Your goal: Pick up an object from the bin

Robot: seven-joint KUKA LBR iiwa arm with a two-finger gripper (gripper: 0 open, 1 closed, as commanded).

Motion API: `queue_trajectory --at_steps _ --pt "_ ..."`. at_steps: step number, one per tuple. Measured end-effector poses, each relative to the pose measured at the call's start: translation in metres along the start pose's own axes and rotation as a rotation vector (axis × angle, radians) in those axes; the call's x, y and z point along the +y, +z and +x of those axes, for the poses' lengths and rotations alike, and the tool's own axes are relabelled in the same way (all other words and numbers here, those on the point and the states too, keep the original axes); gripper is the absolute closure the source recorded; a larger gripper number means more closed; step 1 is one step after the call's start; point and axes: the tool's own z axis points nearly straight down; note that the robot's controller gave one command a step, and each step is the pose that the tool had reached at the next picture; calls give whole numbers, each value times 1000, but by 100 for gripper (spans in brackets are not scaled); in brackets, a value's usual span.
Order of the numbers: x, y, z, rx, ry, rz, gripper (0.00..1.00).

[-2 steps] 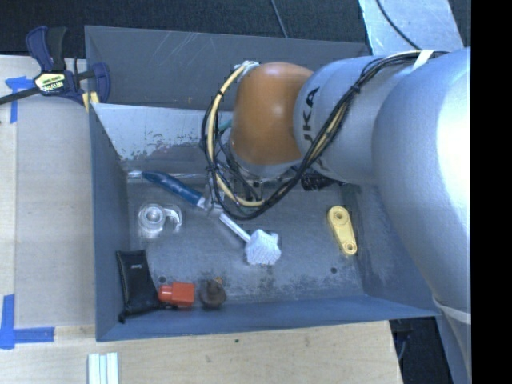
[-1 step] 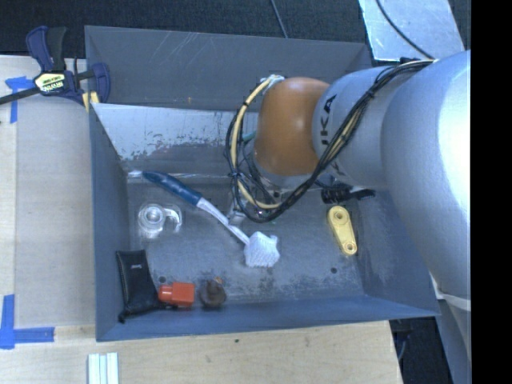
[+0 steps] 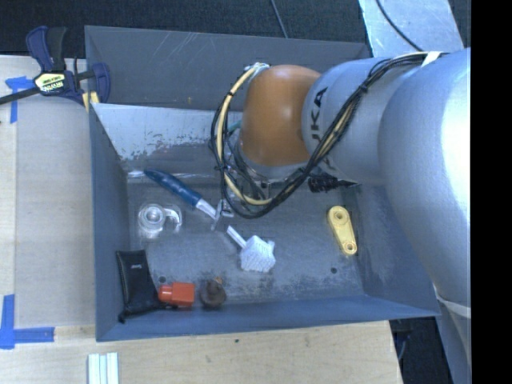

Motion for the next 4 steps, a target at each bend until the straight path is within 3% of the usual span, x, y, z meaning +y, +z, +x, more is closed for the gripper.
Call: queue_trajectory --at_steps 1,2,3,4 --pt "-1 1 0 2 1 1 0" --pt "-7 38 -4 1 34 1 0" --pt "-4 22 -3 -6 3 -1 0" --pt "-10 36 -3 -6 19 -1 100"
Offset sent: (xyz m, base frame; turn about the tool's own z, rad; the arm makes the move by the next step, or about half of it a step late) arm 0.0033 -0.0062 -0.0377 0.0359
